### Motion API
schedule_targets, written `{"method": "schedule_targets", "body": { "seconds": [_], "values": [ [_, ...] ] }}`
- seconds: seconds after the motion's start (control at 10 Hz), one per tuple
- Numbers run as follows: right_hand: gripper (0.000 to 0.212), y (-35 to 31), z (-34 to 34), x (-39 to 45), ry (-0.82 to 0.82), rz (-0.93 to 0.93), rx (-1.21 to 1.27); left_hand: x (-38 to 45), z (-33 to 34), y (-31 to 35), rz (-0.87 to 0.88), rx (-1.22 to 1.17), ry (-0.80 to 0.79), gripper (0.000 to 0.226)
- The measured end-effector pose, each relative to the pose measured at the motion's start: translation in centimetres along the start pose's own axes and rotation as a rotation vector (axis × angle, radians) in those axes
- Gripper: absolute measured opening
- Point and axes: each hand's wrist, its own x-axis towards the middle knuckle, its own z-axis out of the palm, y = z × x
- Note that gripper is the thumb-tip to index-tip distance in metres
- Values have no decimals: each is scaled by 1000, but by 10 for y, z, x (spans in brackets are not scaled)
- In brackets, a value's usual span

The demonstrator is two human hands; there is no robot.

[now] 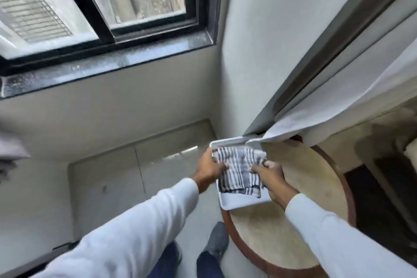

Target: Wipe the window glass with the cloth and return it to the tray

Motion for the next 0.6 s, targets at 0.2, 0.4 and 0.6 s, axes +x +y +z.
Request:
{"method": "schedule_targets", "body": {
  "seconds": [0.2,0.4,0.6],
  "values": [
    [30,74,16,94,91,19,-2,69,43,-74,65,264,22,69],
    [75,100,35,122,137,-101,-321,116,43,-121,465,1182,-107,85],
    [57,106,63,120,79,-241,-514,115,31,-130,466,1320,-213,73]
  ]
}}
